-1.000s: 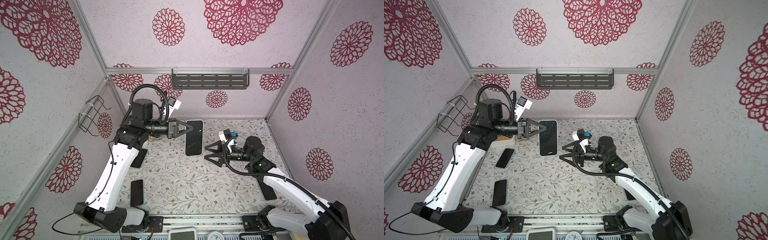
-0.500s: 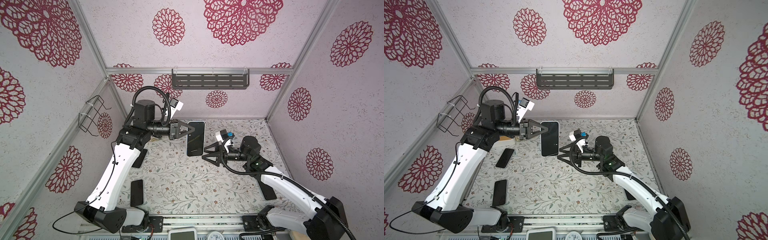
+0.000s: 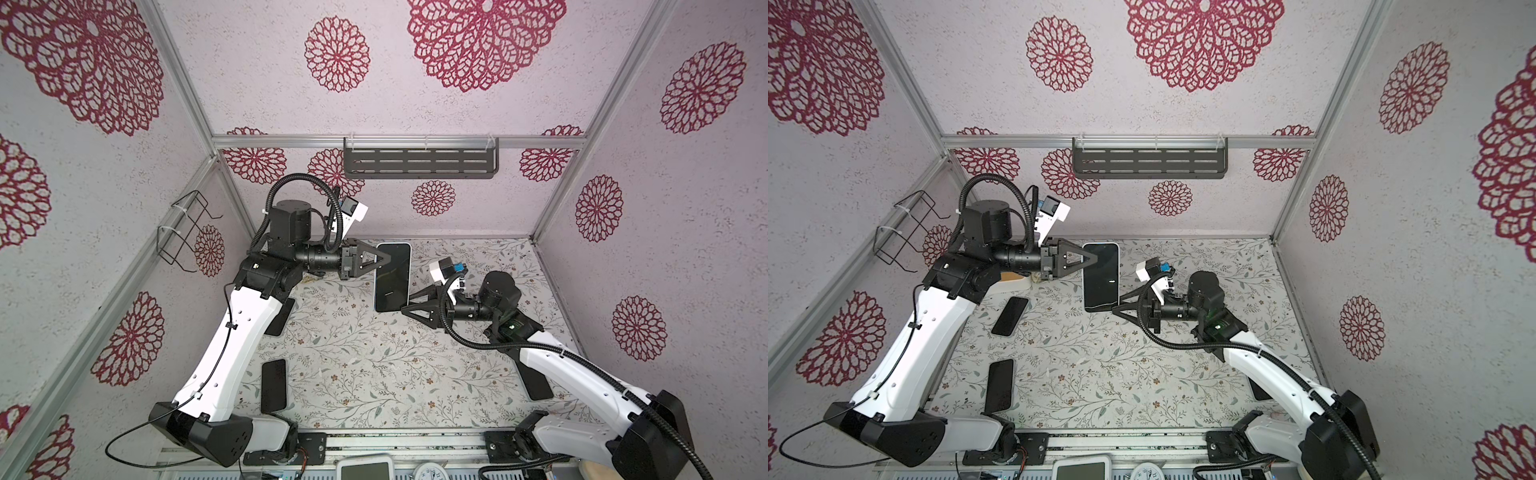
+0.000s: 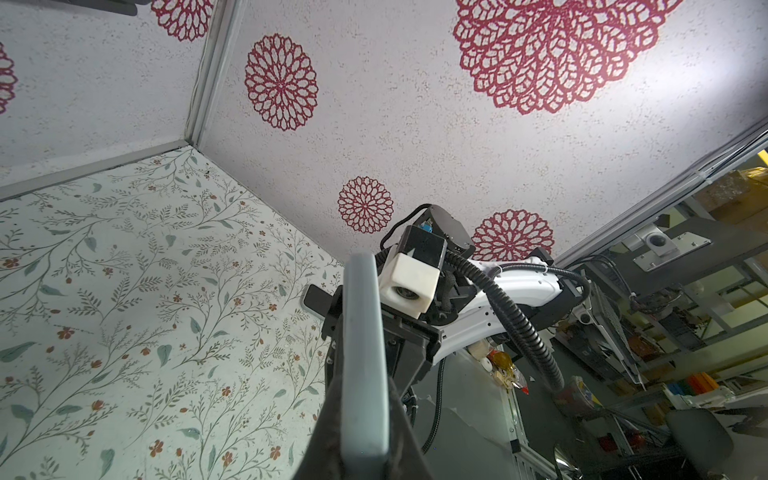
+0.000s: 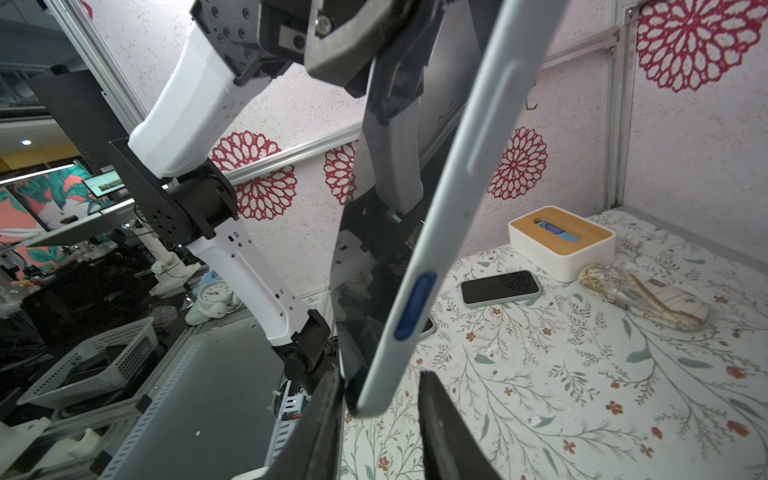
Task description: Take the phone out of the phone case
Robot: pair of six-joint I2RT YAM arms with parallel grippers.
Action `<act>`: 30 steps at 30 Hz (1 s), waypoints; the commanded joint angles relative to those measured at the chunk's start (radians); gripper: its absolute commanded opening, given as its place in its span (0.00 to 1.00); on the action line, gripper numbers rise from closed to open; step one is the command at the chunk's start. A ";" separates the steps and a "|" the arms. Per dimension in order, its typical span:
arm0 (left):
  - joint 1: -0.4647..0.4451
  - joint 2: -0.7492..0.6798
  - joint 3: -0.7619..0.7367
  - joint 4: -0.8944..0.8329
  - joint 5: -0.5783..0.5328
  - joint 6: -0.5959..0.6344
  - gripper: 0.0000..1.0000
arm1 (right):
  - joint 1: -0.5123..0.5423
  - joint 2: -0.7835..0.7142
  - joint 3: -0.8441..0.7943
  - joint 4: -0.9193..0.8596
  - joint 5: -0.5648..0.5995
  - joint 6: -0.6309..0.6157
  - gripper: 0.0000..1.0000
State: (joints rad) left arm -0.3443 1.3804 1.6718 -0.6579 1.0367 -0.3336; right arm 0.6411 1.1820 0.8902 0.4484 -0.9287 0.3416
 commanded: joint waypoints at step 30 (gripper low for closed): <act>-0.105 0.096 -0.256 0.642 -0.108 -0.684 0.00 | 0.020 -0.056 0.044 0.045 0.138 -0.288 0.00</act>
State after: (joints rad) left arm -0.3779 1.4414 1.4479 -0.0822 1.0187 -0.8276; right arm 0.6392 1.1568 0.8829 0.3737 -0.8562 0.2428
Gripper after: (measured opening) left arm 0.129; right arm 0.131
